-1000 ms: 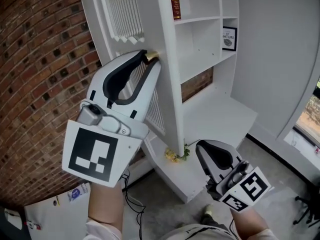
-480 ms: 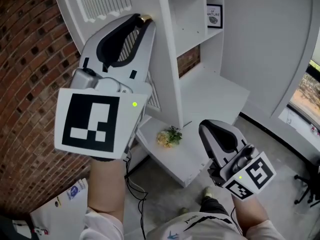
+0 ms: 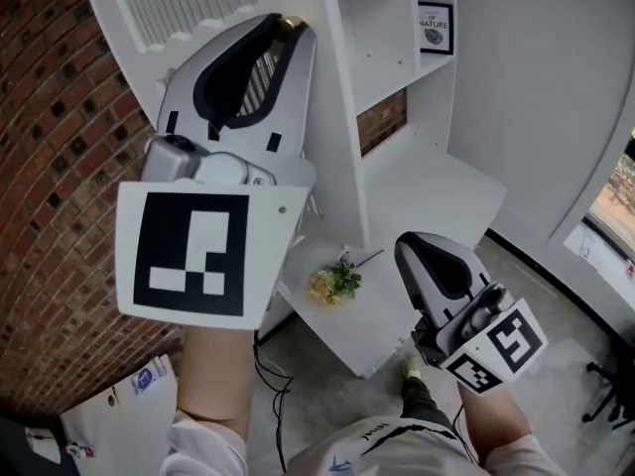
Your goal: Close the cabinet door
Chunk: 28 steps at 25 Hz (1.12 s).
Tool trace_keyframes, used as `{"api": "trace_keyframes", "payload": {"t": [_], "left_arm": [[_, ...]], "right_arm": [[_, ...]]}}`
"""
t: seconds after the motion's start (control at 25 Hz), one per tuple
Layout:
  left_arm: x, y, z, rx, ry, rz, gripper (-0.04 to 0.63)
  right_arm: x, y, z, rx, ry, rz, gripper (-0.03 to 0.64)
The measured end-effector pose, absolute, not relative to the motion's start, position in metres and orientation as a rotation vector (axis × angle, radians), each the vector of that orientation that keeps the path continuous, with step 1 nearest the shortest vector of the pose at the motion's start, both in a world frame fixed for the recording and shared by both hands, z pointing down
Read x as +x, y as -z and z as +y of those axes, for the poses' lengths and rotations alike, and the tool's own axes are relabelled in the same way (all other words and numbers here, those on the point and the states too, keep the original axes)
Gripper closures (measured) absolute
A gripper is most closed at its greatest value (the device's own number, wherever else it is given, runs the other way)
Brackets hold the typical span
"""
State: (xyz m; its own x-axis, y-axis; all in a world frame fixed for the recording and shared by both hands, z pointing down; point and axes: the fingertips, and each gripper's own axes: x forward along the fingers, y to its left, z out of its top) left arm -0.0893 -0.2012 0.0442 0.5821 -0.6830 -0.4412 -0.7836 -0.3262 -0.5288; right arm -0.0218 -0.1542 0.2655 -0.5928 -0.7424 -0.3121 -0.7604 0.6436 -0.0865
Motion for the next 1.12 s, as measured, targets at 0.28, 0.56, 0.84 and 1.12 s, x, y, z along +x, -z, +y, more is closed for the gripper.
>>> {"api": "trace_keyframes", "payload": {"t": [0.28, 0.56, 0.84, 1.12], "left_arm": [[-0.064, -0.047, -0.251, -1.999, -0.128, 1.303, 0.515], [-0.052, -0.046, -0.311, -1.931, -0.086, 1.429, 0.515], [-0.061, -0.044, -0.356, -1.799, -0.033, 1.558, 0.515], [-0.064, -0.042, -0.391, -1.724, 0.032, 1.623, 0.514]], "right_arm": [[0.013, -0.262, -0.218, -1.090, -0.043, 2.595, 0.597], [0.024, -0.257, -0.277, -0.940, -0.019, 2.672, 0.597], [0.019, -0.264, -0.323, -0.758, 0.015, 2.726, 0.597], [0.014, -0.268, -0.362, -0.669, 0.067, 2.726, 0.597]]}}
